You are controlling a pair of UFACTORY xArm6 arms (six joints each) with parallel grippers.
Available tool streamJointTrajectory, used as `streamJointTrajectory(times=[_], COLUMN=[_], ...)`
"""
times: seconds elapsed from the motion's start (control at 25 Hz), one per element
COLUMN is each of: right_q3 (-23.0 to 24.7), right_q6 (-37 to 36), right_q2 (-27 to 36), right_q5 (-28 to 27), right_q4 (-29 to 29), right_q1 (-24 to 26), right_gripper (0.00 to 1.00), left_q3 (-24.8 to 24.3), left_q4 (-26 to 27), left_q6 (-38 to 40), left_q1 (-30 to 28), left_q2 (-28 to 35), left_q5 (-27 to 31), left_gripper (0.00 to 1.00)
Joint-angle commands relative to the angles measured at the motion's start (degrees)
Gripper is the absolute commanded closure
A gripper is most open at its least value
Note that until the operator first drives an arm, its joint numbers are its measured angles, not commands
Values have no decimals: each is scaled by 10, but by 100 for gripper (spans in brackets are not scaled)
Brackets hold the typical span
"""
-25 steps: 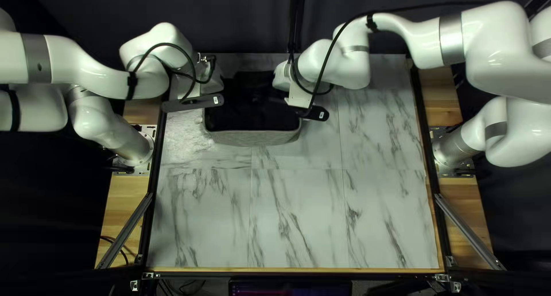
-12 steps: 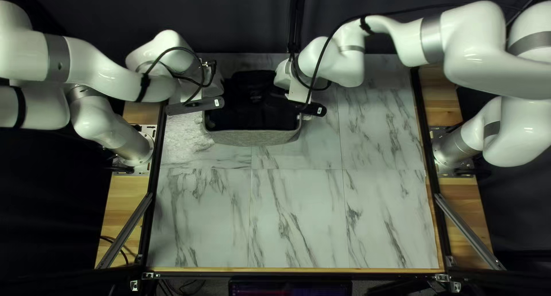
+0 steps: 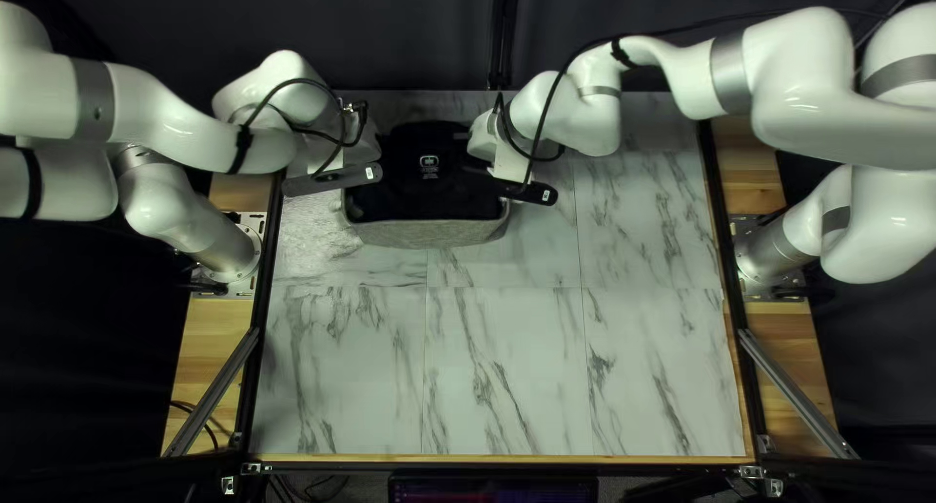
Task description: Pick up a folded sweatshirt and place it into a fabric basket
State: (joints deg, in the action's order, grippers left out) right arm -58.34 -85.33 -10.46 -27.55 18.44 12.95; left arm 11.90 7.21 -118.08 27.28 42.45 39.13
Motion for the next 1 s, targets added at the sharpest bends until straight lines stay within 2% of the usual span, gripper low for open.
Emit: streamJointTrajectory(times=[0.04, 0.24, 0.32, 0.44, 0.52, 0.64, 0.76, 0.84, 1.0], right_q3=[19, 69, 110, 146, 168, 196, 223, 232, 246], right_q6=[7, 13, 4, -5, -14, -31, -56, -69, -89], right_q2=[48, 128, 176, 221, 257, 296, 328, 335, 340], right_q5=[-21, -31, -26, -29, -39, -45, -44, -41, -34], right_q4=[13, 26, 15, -3, -25, -54, -93, -118, -203], right_q1=[-3, -4, 0, 3, 4, 13, 34, 48, 86], right_gripper=[0, 0, 0, 0, 0, 0, 0, 0, 0], left_q3=[11, 23, 20, 12, 9, 16, 35, 44, 54], left_q4=[-25, -43, -51, -60, -75, -94, -109, -114, -114], left_q6=[23, 43, 68, 102, 151, 228, 325, 368, 464], left_q1=[-13, -36, -56, -82, -125, -195, -284, -323, -410], left_q2=[67, 145, 178, 211, 228, 213, 157, 129, 73], left_q5=[68, 144, 173, 199, 218, 221, 204, 195, 163], left_gripper=[0, 0, 0, 0, 0, 0, 0, 0, 0])
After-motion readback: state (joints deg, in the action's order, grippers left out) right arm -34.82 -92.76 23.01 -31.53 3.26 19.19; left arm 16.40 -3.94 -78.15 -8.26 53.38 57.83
